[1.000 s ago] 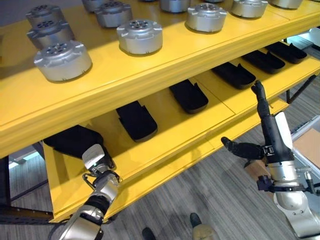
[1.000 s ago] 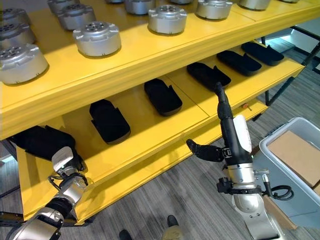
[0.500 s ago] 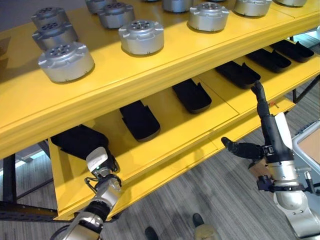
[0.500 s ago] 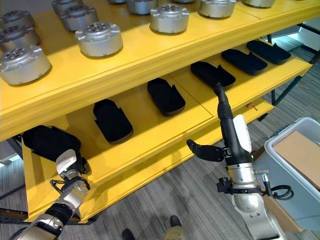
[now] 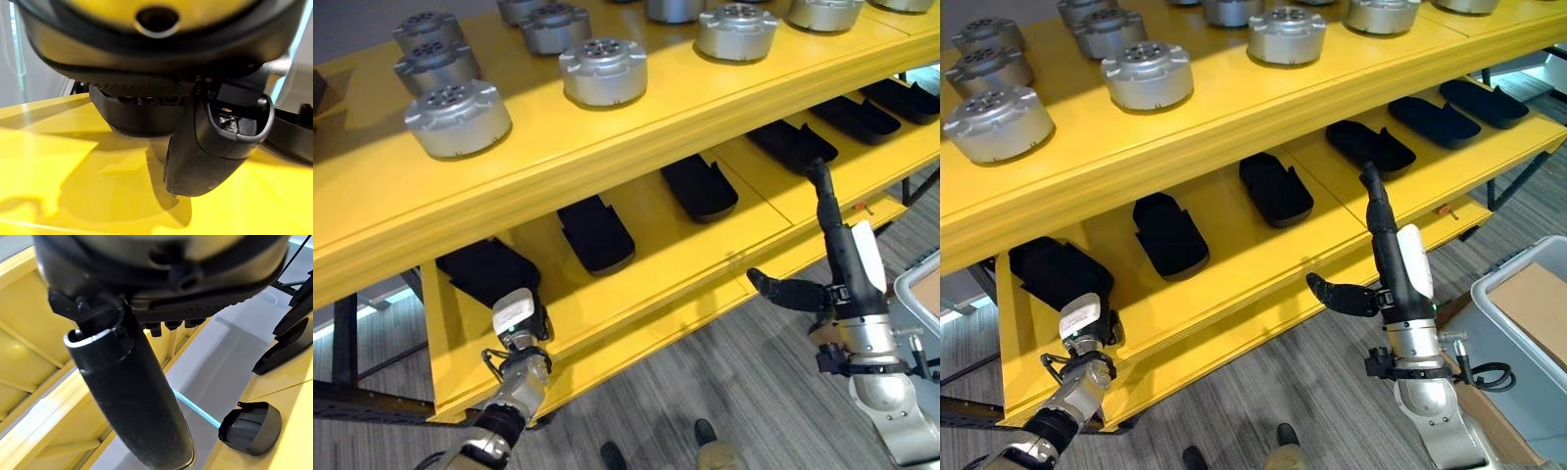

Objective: Move parts from the plastic box to the shelf.

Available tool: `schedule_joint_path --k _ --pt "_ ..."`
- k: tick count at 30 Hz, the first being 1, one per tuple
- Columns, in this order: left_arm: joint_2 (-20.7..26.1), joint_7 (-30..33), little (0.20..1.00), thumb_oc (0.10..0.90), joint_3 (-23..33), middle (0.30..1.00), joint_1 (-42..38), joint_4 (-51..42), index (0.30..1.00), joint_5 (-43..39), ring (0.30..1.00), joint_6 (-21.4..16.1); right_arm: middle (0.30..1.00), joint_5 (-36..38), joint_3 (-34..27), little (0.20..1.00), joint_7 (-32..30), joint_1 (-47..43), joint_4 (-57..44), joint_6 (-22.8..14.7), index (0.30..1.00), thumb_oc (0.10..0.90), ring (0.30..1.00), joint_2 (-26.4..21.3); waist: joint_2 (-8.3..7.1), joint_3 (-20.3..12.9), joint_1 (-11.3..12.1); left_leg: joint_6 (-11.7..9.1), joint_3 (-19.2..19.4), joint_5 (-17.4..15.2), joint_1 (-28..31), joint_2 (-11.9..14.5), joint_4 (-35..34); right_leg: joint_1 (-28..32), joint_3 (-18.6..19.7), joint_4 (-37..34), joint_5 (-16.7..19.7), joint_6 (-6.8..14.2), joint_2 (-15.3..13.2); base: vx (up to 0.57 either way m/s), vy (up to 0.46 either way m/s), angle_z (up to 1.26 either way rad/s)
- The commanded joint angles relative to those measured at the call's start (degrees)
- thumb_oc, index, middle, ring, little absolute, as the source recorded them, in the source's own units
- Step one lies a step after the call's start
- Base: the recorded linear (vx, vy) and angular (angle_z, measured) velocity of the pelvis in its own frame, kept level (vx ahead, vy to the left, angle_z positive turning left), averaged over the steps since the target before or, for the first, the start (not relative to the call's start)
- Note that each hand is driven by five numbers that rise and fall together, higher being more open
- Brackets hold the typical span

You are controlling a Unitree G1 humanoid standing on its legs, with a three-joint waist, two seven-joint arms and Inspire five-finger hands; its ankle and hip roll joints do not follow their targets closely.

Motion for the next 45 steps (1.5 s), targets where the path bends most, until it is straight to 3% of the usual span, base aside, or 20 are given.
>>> schedule_joint_path --k 1,13,45 --pt "3.4 -2.7 1.000 0.900 -2.0 1.000 -1.3 -0.7 1.000 4.2 1.000 -1.8 1.000 1.4 -5.0 1.000 -3.3 -7.3 -4.0 -3.9 1.000 0.900 1.000 -1.9 -0.75 -0.6 1.8 -0.2 -0.5 -9.1 2.4 1.7 3.2 -4.2 -5.4 6.1 -4.5 0.9 -1.0 0.00 0.000 0.00" --pt "6.6 -6.6 1.000 0.900 -2.3 1.000 1.9 -7.9 1.000 7.5 1.000 -2.5 1.000 0.9 -5.9 1.000 -3.8 -6.8 -4.0 -3.7 1.000 0.900 1.000 -2.0 -0.44 -0.4 2.8 -0.3 -1.2 -9.1 2.2 1.6 3.1 -4.1 -6.1 5.9 -4.6 0.9 -1.2 0.00 0.002 0.02" --pt "11.0 -11.0 1.000 0.900 2.9 1.000 6.7 -7.6 1.000 8.2 1.000 -3.1 1.000 1.4 -7.7 1.000 -2.8 -6.7 -4.1 -2.6 1.000 0.900 1.000 -2.8 0.73 -0.5 4.2 -0.4 -2.2 -8.9 2.1 1.1 2.7 -3.9 -7.0 5.8 -4.7 0.9 -1.7 0.00 0.001 0.00"
